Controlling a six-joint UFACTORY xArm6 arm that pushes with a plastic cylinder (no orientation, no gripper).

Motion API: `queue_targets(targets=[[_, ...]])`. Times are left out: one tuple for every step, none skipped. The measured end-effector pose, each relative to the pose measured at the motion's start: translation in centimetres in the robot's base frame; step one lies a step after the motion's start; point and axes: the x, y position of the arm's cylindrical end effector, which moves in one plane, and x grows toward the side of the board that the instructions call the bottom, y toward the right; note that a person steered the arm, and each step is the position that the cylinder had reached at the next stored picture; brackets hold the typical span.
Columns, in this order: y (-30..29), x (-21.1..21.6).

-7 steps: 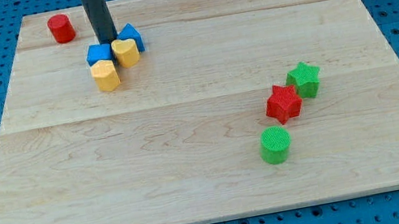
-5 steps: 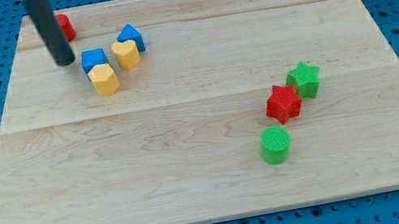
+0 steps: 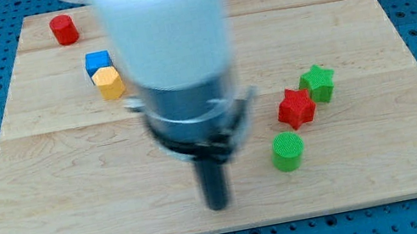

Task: Move green circle to the top center

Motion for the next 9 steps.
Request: queue_targets(targets=[[8.5,0.1],[12.5,-1.4],[8.4,-2.8],[6.2,-4.2],[4.1,-7.8],[-0.7,-11.8],[-2.0,-17.4],[-2.3,-23.3],[-2.6,-27.7]])
